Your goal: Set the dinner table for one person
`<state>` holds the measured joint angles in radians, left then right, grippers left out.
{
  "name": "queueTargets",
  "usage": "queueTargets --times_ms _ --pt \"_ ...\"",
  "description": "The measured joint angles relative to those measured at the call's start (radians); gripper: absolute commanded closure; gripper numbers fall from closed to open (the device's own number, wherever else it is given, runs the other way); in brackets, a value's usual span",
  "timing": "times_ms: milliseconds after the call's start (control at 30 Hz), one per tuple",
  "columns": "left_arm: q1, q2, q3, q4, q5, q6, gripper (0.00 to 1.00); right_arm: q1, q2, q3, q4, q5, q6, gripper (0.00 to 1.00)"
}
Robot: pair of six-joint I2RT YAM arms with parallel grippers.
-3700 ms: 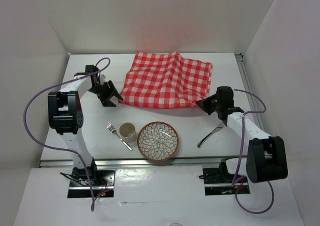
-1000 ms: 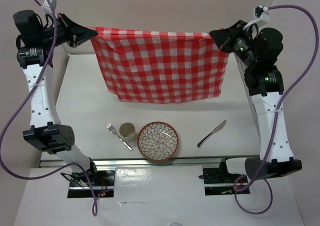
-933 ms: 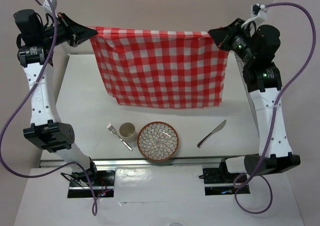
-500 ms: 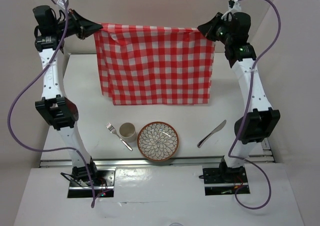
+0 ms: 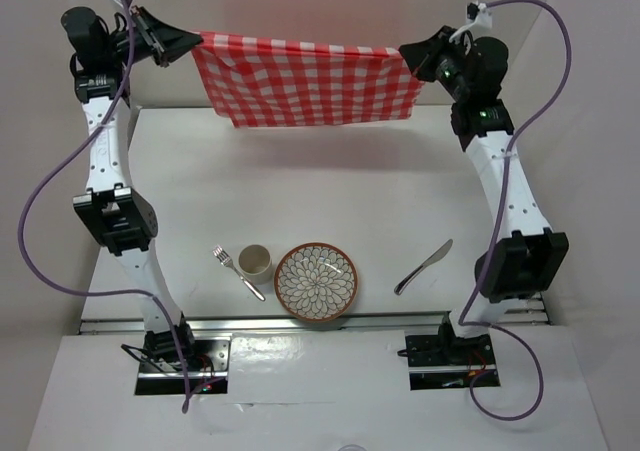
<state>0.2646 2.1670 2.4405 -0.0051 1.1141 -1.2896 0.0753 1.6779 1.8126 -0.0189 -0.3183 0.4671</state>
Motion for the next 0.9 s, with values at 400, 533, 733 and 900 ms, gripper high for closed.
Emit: queueTargets --times_ms 400,533,733,900 --pt "0.019 -0.442 -0.823 -0.283 -0.017 0.468 0.48 -0.019 -0.500 -0.801 0.002 -0.043 0.033 0.36" --pt "0.006 -0.386 -0.982 -0.482 -0.187 0.657 0.23 -0.056 -0.517 -1.053 -0.138 0.006 0.052 0.20" --pt "-0.023 -0.281 -1.098 -0.676 -0.360 0.765 0.21 -0.058 -0.561 -1.114 -0.328 0.068 0.102 0.20" --pt "-0.020 -0.301 -0.987 -0.738 -0.465 0.803 0.21 -0.058 -0.525 -0.969 -0.343 0.089 0.086 0.39"
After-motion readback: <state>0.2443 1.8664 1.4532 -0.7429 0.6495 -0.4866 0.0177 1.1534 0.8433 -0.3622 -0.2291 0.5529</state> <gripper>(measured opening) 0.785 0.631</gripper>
